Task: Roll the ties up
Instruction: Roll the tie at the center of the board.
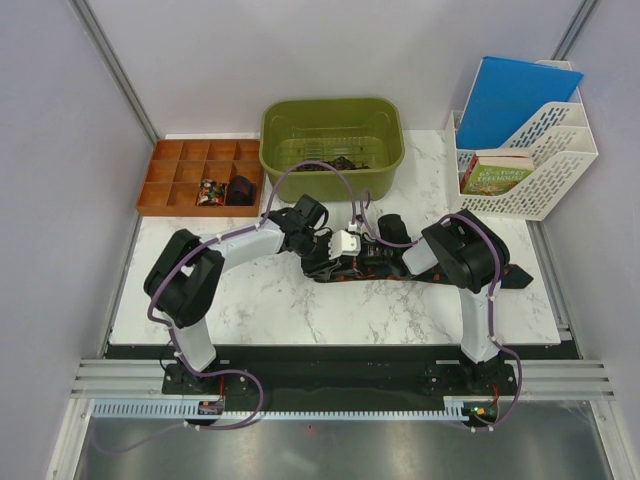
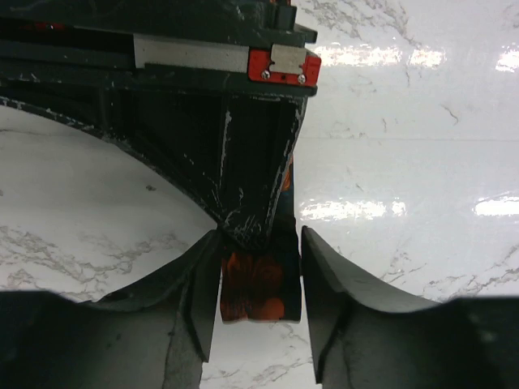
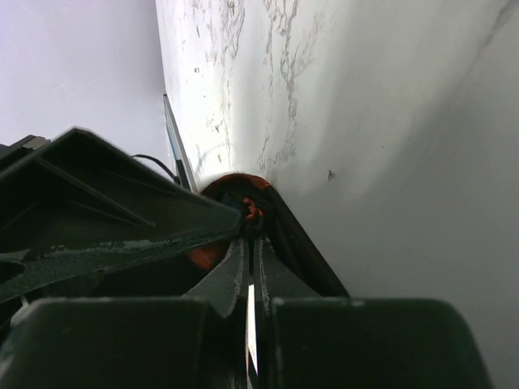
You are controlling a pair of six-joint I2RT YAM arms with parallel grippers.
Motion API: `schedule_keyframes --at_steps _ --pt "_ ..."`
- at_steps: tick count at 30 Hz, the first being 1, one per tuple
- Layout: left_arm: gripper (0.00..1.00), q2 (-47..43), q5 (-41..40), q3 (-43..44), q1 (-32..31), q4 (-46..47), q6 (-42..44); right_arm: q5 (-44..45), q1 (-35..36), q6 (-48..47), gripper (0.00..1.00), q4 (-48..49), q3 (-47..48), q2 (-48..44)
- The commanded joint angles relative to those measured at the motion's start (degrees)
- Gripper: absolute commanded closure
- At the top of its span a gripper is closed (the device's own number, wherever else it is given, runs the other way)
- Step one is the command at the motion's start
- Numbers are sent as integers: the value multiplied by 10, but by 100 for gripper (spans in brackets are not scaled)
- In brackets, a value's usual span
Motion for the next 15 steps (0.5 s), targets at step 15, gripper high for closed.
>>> schedule_keyframes --at_steps 15 --pt "39 -9 20 -16 32 -30 45 64 3 -46 100 -58 -11 39"
